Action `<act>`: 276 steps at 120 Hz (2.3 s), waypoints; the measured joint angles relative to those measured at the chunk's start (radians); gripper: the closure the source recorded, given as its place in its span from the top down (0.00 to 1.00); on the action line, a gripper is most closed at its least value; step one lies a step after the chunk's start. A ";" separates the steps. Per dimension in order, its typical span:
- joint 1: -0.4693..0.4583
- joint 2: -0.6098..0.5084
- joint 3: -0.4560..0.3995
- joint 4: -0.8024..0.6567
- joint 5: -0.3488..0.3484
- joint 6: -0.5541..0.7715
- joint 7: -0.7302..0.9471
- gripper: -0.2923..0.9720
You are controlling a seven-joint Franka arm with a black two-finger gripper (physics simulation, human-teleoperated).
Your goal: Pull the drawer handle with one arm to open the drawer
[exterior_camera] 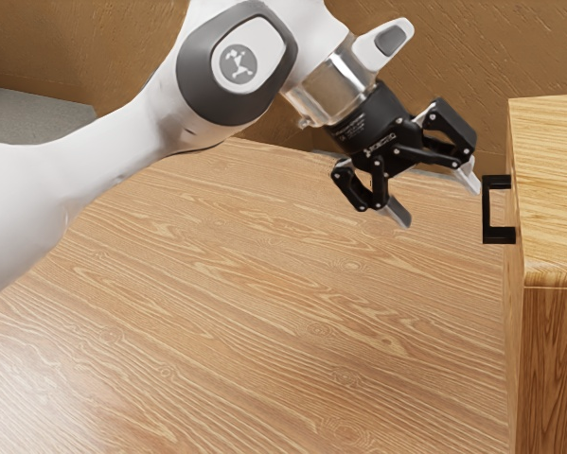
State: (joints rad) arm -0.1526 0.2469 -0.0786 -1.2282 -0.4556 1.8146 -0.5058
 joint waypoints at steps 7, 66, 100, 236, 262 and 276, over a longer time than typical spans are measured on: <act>-0.003 0.007 0.000 0.000 0.000 0.008 -0.003 0.75; -0.013 0.041 0.001 0.001 -0.008 0.030 -0.021 0.75; -0.019 0.058 0.005 0.001 -0.008 0.032 -0.026 0.75; 0.003 -0.169 0.092 -0.287 0.003 0.065 -0.026 0.60; 0.007 -0.206 0.130 -0.327 0.003 0.067 -0.022 0.60; 0.008 -0.232 0.147 -0.368 0.004 0.068 -0.019 0.60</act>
State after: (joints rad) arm -0.1446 0.0149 0.0682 -1.5965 -0.4518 1.8822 -0.5244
